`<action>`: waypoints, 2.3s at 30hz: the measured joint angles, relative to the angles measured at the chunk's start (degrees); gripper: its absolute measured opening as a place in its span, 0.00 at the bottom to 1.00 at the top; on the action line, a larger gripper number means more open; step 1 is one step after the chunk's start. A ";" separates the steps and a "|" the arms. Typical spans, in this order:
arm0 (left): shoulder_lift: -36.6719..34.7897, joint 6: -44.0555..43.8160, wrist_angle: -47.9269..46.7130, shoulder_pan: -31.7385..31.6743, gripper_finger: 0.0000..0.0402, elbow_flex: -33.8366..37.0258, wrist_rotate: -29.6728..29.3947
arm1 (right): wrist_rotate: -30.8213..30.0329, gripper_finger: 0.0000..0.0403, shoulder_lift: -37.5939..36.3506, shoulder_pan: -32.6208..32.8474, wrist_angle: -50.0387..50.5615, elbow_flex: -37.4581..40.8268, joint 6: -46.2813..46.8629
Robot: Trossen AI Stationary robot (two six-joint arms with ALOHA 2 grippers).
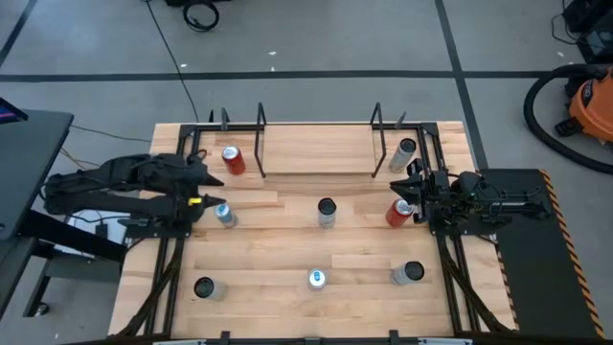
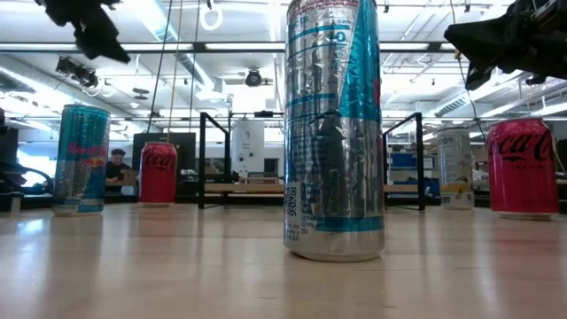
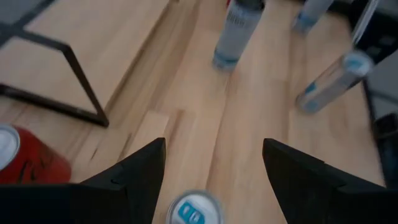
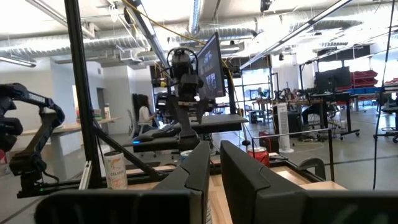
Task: Place canned beverage on shelf
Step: Put the top blue soda can on the shelf
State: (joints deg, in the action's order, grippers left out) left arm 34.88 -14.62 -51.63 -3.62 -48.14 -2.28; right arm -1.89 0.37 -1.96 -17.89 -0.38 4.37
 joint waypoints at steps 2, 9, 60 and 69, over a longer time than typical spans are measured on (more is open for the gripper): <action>1.07 0.13 -1.40 0.01 0.67 0.00 -0.01 | 0.00 0.12 -0.01 -0.01 -0.02 0.02 0.01; 2.81 -0.20 -2.93 0.01 0.67 0.00 0.02 | -0.04 0.12 -0.01 -0.01 -0.02 0.00 -0.01; 16.15 -5.44 -12.30 0.01 0.67 0.02 2.42 | -5.97 0.12 -0.01 -0.01 -5.20 0.00 -0.03; 19.06 -5.53 -12.28 0.01 0.67 0.02 2.44 | -5.95 0.12 -0.01 -0.01 -4.77 0.00 -0.01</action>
State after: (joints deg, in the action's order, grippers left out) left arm 53.94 -20.15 -63.91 -3.62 -48.12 0.16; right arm -7.84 0.36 -1.97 -22.66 -0.38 4.36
